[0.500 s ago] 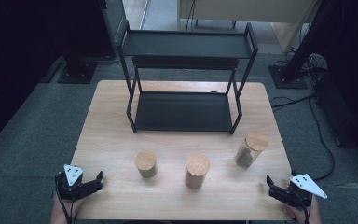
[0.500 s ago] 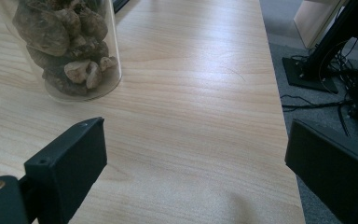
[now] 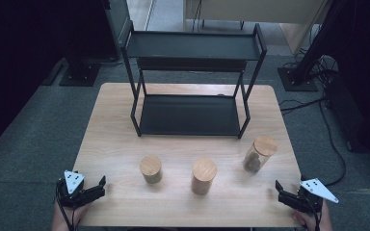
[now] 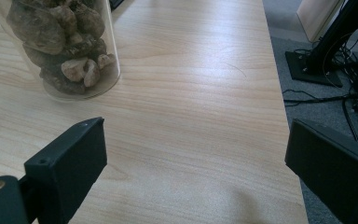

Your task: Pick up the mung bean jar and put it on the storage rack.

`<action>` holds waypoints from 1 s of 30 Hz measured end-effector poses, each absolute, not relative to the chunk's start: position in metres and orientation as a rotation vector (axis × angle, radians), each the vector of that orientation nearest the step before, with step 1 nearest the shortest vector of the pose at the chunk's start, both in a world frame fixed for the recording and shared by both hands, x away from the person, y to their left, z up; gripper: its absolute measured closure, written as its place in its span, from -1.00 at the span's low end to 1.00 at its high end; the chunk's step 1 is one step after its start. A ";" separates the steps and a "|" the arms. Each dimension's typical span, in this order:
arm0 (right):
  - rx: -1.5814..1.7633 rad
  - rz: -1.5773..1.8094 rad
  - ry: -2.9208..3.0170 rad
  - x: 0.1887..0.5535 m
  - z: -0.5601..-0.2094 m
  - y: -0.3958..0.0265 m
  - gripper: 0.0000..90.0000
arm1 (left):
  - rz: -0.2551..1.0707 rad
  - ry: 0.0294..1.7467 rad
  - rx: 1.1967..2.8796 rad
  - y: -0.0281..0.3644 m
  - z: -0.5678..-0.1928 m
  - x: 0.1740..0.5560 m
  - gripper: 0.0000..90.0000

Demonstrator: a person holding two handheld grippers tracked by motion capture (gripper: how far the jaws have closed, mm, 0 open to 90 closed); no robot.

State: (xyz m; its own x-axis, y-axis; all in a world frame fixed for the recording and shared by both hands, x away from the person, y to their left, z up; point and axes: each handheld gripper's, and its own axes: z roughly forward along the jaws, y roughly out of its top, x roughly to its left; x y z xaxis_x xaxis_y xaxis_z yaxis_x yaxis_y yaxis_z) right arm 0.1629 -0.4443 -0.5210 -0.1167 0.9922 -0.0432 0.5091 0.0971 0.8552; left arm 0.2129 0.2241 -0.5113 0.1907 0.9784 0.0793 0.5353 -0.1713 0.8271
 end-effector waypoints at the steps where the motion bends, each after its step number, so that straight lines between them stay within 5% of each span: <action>1: 1.486 0.923 1.711 0.163 -0.521 -0.444 -0.89 | 0.844 1.419 1.802 0.224 -0.511 0.213 -0.91; 30: 1.470 0.916 1.711 0.162 -0.521 -0.443 -0.89 | 0.685 1.225 1.823 0.173 -0.499 0.204 -0.91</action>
